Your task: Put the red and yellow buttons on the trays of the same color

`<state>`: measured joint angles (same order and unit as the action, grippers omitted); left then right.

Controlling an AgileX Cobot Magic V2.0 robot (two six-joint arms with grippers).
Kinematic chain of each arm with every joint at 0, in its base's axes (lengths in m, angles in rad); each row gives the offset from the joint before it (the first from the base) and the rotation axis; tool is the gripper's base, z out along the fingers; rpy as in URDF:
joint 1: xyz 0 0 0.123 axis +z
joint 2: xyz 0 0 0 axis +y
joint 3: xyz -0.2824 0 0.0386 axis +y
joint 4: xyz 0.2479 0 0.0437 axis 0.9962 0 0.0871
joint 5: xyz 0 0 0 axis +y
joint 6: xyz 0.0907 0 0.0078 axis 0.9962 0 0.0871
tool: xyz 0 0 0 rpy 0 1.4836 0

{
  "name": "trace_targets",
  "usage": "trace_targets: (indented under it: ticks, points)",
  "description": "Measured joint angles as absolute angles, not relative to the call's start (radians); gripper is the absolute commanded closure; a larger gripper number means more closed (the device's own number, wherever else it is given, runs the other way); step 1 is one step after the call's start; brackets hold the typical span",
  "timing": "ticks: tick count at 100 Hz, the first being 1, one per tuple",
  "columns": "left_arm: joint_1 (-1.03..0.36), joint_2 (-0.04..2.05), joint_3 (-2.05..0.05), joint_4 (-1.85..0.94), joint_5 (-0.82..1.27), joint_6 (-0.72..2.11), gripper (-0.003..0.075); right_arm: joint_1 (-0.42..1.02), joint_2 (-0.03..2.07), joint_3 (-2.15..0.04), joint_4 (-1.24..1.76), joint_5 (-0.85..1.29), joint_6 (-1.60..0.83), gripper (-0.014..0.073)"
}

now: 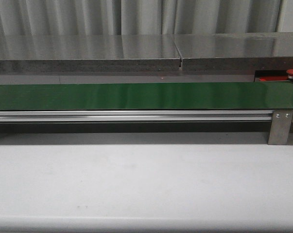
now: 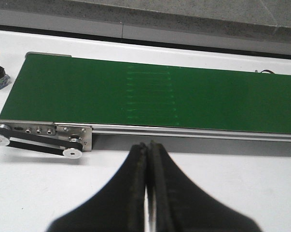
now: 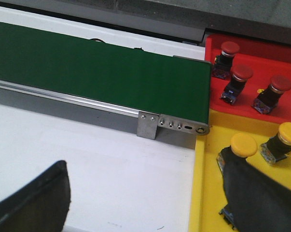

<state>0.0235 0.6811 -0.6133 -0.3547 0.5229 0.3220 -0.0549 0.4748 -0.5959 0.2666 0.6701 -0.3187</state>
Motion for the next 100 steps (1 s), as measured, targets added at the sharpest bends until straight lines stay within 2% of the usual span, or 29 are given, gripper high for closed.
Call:
trace_targets:
  ticks: [9, 21, 30, 83, 90, 95, 100]
  points:
    - [0.024, 0.681, -0.613, -0.355, 0.523, 0.322, 0.0739, -0.055, 0.475, -0.594, 0.267, 0.670, -0.317, 0.0229]
    - [0.024, 0.681, -0.613, -0.355, 0.523, 0.322, 0.0739, -0.055, 0.475, -0.594, 0.267, 0.669, -0.317, 0.0511]
    - [0.024, 0.681, -0.613, -0.355, 0.523, 0.322, 0.0739, -0.055, 0.475, -0.594, 0.267, 0.668, -0.317, 0.0666]
    - [0.024, 0.681, -0.613, -0.355, 0.523, 0.322, 0.0734, -0.055, 0.475, -0.594, 0.267, 0.664, -0.315, 0.0661]
    - [0.024, 0.685, -0.613, -0.355, 0.523, 0.322, 0.0691, -0.055, 0.475, -0.594, 0.267, 0.664, -0.315, 0.0661]
    - [0.024, 0.692, -0.613, -0.355, 0.523, 0.322, 0.0630, -0.055, 0.475, -0.594, 0.267, 0.664, -0.315, 0.0661]
    - [0.024, 0.699, -0.613, -0.355, 0.523, 0.322, 0.0535, -0.055, 0.475, -0.594, 0.267, 0.664, -0.315, 0.0661]
